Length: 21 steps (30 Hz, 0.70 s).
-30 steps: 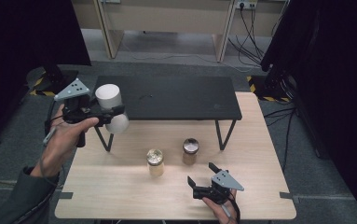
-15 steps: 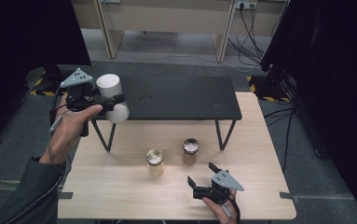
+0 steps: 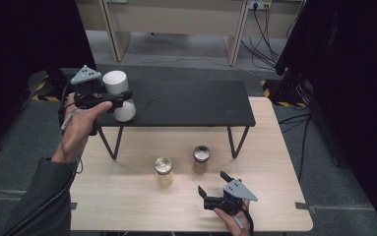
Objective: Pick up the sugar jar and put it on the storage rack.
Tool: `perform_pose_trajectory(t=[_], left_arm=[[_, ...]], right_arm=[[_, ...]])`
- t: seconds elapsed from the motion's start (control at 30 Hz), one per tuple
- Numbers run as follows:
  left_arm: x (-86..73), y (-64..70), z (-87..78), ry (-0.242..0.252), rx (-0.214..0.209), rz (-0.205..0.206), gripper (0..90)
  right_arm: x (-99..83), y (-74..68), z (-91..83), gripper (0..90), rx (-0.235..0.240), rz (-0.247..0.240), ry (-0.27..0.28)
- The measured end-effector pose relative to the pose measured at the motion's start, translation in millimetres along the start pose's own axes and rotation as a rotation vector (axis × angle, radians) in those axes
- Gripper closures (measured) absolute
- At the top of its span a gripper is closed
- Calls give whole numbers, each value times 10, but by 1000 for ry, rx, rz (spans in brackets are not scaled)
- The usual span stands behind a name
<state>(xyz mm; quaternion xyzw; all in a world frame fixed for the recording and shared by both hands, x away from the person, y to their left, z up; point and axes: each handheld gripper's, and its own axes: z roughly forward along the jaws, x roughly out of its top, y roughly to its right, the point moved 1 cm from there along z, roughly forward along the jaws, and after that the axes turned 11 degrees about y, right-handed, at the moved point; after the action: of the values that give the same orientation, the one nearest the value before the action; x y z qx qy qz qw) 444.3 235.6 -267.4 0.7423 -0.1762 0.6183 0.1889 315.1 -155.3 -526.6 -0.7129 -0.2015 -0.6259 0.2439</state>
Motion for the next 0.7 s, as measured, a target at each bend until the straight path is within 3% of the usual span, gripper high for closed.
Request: perform_pose_trajectory(t=[0.37, 0.7], left_arm=[[7, -77, 177, -1, 79, 21, 351], [-8, -151, 258, 18, 119, 14, 351]], right_arm=[[1, -1, 1, 9, 2, 2, 0], [1, -2, 2, 9, 4, 3, 0]])
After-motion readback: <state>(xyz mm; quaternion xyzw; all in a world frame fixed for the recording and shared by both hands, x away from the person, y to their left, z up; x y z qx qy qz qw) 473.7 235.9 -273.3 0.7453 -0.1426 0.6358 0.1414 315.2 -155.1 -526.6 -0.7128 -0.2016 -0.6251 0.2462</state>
